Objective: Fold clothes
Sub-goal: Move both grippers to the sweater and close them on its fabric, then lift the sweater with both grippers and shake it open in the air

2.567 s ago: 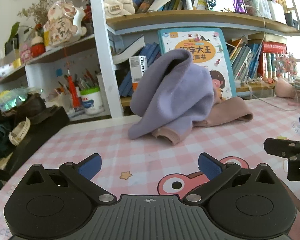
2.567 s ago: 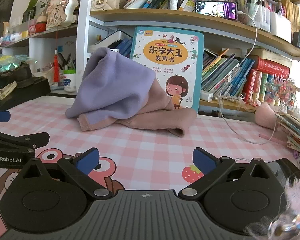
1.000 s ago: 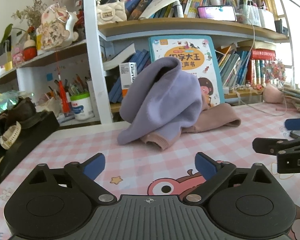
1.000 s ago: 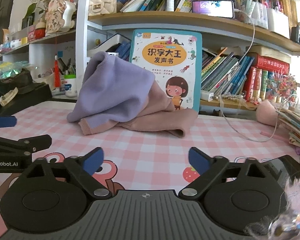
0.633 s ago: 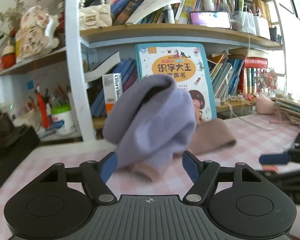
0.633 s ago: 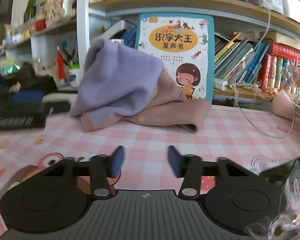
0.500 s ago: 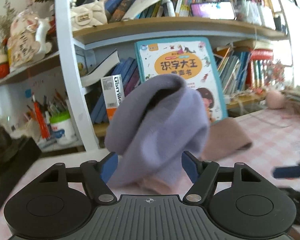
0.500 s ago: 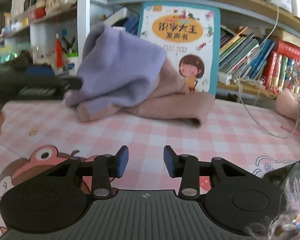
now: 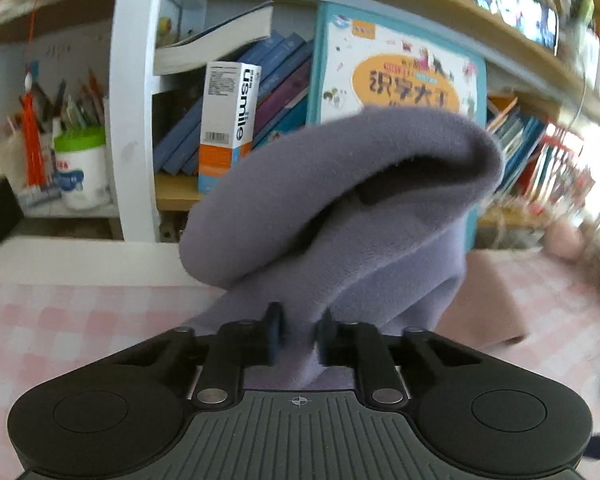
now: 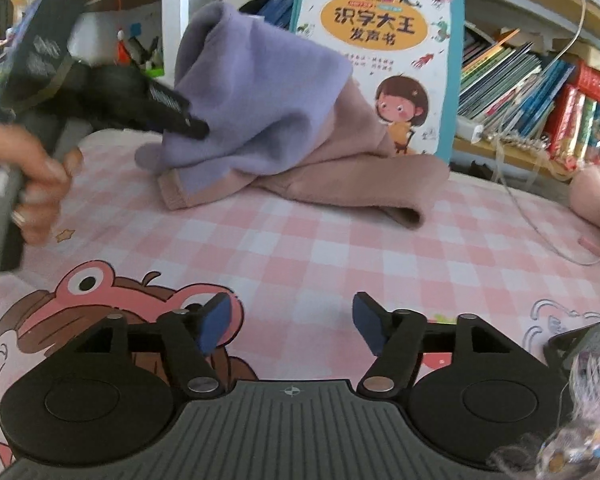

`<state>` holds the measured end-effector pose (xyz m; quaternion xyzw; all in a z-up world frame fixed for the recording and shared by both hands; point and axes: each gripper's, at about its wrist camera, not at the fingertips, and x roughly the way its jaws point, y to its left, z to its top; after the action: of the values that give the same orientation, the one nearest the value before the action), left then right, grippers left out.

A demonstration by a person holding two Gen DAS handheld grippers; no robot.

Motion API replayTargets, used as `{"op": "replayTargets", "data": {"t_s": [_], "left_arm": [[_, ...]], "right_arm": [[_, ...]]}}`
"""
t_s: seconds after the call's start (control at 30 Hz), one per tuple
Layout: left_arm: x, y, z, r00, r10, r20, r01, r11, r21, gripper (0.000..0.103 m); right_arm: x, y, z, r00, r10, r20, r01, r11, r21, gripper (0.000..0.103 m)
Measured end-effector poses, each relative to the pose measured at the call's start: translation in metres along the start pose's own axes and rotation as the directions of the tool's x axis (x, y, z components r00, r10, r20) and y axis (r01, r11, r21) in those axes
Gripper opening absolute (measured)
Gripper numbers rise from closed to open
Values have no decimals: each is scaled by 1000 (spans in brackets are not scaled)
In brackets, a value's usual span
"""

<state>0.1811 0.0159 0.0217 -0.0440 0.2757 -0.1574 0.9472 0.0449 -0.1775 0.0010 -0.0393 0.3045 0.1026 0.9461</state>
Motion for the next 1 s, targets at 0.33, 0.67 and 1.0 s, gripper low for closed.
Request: {"op": "replayTargets", "data": {"t_s": [0.33, 0.67, 1.0], "left_arm": [[-157, -25, 26, 920, -335, 202, 336, 941, 31, 8], [-203, -31, 33, 874, -415, 253, 433, 901, -19, 8], [-212, -31, 37, 833, -472, 288, 508, 859, -65, 8]], "right_arm": [[-5, 11, -1, 994, 102, 43, -99, 993, -69, 77], [-42, 37, -12, 938, 296, 179, -244, 933, -267, 89], [-43, 67, -9, 963, 188, 194, -124, 946, -300, 92]]}}
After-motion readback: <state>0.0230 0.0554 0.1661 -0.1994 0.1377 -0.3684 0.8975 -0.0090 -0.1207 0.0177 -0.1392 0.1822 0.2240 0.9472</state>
